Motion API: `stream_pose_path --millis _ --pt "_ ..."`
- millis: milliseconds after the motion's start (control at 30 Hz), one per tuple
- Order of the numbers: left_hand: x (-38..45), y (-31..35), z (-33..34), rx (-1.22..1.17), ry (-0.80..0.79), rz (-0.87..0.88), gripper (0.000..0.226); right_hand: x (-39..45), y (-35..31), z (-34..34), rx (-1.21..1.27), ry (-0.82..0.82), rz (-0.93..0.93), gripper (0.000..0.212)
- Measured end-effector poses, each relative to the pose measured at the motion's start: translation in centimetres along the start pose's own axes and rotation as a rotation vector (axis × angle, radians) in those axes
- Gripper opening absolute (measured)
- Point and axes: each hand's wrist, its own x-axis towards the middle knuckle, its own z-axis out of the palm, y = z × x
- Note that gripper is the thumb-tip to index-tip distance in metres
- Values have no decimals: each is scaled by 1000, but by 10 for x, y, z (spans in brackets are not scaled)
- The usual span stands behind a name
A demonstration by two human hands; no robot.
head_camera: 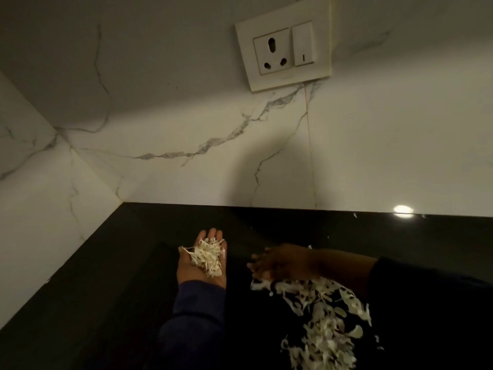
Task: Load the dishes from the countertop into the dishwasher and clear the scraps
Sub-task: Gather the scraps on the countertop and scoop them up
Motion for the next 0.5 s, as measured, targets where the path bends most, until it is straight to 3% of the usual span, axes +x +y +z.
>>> stream_pose_path --millis 167,267,333,400,500 --pt "-21 -8 -4 63 -9 -32 60 -65 -25 29 266 -56 36 38" --pt "-32 -14 -15 45 -19 -62 59 -87 -13 -1 330 302 97 37" --pt "-37 -18 -25 40 2 -81 59 -93 9 -21 241 461 248 40" --pt "-42 -21 -34 58 14 -99 59 -88 28 -23 42 433 376 45" --pt "-48 -24 -45 84 26 -124 60 -82 30 1 -88 334 338 49"
